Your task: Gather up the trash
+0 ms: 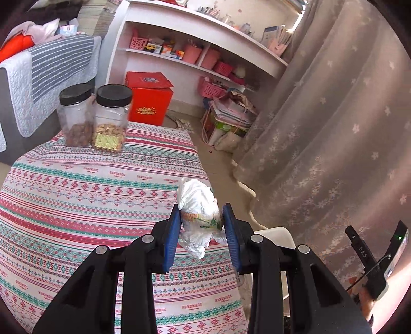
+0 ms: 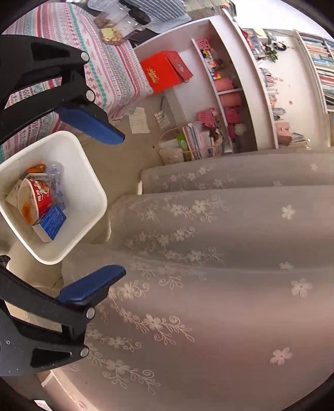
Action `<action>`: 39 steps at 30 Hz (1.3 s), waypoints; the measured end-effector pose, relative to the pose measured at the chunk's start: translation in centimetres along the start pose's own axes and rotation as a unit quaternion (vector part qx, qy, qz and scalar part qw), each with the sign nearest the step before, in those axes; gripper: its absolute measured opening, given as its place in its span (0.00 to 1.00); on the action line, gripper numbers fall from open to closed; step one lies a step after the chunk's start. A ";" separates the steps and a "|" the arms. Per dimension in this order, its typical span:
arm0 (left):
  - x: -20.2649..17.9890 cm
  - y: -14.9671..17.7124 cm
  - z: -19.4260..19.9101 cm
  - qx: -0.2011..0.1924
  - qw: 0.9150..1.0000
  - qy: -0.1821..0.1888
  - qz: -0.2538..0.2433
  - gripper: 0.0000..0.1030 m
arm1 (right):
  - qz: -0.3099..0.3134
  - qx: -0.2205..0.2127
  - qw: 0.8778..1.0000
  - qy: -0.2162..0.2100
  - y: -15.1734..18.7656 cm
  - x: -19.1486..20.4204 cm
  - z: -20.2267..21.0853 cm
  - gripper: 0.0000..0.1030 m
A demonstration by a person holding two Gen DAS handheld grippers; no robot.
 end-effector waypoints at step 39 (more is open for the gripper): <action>-12.4 0.2 0.9 -0.119 0.982 -0.025 -0.147 0.93 | -0.037 -0.046 0.995 -0.078 -2.0 1.6 3.1 0.93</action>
Point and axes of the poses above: each gripper's, at about its wrist camera, not at the fingertips, and z roughly against the way its jaws point, x to its left, y to its underside, the point moved 8 cm from there along -z, roughly the way its jaws point, and after that the axes turned 12 degrees about -x, right-handed, at the moved point
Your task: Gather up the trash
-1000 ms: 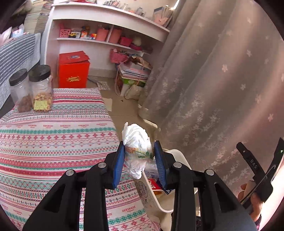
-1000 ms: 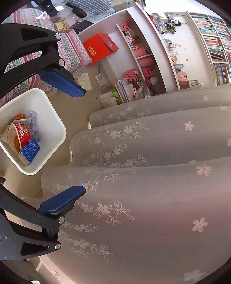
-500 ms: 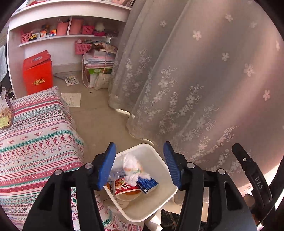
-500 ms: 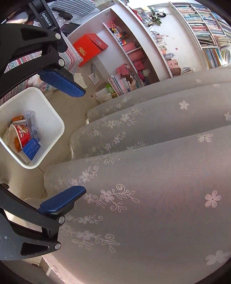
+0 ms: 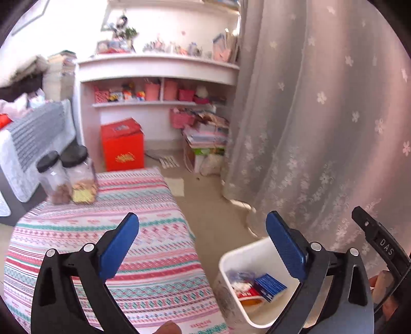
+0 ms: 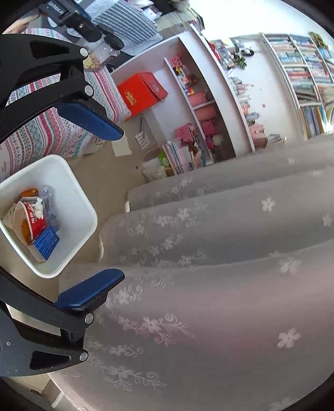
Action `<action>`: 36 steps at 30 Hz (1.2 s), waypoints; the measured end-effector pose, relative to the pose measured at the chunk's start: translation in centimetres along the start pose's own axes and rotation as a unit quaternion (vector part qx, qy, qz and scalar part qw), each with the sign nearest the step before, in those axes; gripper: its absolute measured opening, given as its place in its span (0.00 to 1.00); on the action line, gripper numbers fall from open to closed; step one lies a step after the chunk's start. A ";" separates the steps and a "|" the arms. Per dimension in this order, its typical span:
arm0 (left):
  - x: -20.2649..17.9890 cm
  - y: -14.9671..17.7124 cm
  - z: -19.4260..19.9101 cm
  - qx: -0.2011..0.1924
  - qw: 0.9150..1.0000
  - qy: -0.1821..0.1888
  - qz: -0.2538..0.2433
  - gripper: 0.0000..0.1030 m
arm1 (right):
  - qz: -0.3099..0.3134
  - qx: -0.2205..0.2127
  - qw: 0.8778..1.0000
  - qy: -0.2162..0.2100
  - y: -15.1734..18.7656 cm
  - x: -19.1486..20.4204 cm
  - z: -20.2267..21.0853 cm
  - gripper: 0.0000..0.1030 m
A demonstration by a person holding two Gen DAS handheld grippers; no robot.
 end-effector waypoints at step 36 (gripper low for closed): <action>17.8 4.3 6.4 0.041 0.982 -0.185 0.028 0.94 | 0.131 0.029 0.980 -0.145 6.7 18.0 3.2 0.93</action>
Point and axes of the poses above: each gripper's, at about its wrist camera, not at the fingertips, and z roughly against the way its jaws point, x to its left, y to its underside, the point moved 8 cm from there along -z, roughly the way its jaws point, and after that the axes turned 12 degrees about -x, right-handed, at the moved point
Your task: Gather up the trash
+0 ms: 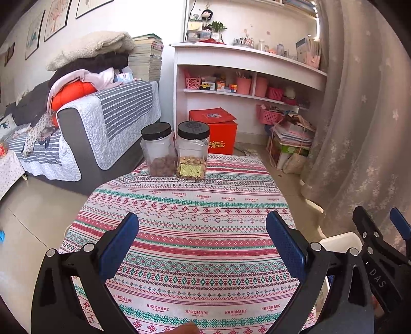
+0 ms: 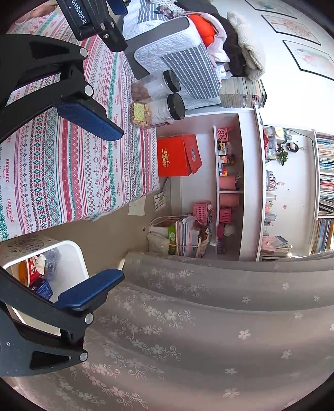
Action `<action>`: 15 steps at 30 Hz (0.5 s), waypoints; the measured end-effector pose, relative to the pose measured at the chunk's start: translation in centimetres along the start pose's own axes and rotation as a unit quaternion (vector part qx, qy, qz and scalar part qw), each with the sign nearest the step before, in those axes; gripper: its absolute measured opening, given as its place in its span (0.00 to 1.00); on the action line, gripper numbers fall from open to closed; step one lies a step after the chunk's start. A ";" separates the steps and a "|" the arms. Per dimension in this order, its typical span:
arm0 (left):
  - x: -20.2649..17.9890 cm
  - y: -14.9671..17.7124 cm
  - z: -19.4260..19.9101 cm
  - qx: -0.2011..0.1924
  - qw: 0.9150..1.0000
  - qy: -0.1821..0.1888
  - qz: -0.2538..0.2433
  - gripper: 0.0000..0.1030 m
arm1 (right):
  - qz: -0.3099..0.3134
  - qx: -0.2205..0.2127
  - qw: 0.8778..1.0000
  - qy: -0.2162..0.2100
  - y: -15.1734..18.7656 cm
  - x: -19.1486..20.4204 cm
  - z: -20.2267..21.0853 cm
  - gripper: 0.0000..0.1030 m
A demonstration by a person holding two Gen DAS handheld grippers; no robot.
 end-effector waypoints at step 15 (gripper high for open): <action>-2.1 1.1 -0.8 0.020 1.000 0.000 -0.022 0.93 | -0.003 0.025 1.000 0.011 1.4 -1.8 -0.6 0.93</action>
Point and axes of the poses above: each gripper's, at about its wrist camera, not at the fingertips, and z roughly against the way its jaws point, x to its left, y to its underside, the point moved 8 cm from there along -z, roughly the way its jaws point, and after that the axes turned 12 degrees about -x, right-handed, at the moved point
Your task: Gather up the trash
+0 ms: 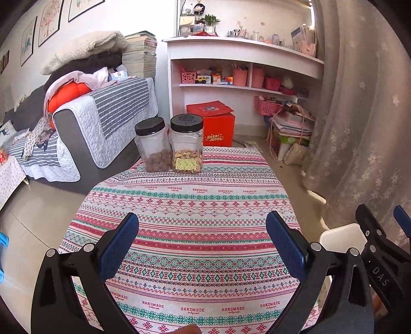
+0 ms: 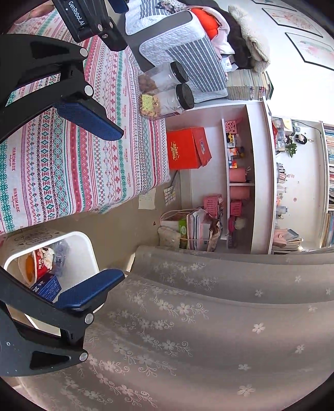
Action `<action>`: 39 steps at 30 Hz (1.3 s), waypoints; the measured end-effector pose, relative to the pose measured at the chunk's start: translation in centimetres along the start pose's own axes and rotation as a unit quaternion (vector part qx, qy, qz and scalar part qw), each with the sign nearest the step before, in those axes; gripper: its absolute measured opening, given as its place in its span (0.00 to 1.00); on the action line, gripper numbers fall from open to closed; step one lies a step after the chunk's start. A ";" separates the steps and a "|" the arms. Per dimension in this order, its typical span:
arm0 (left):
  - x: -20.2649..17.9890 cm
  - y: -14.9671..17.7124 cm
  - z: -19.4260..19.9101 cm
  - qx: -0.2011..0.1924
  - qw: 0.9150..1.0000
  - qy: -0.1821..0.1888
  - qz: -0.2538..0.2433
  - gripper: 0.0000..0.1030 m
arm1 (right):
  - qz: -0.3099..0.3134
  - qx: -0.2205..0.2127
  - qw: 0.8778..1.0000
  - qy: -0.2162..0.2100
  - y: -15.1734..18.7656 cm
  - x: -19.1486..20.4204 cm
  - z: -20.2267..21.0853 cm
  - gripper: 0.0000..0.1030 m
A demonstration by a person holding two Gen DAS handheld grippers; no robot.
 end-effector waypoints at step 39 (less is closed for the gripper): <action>-2.1 2.3 -2.1 0.047 0.999 0.013 -0.009 0.93 | 0.006 0.049 0.999 0.006 2.6 -1.1 -1.4 0.93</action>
Point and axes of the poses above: each gripper's, at about its wrist camera, not at the fingertips, and z roughly against the way its jaws point, x to its left, y to its underside, the point moved 8 cm from there along -z, roughly the way its jaws point, and after that the axes turned 12 degrees about -x, right-handed, at the moved point
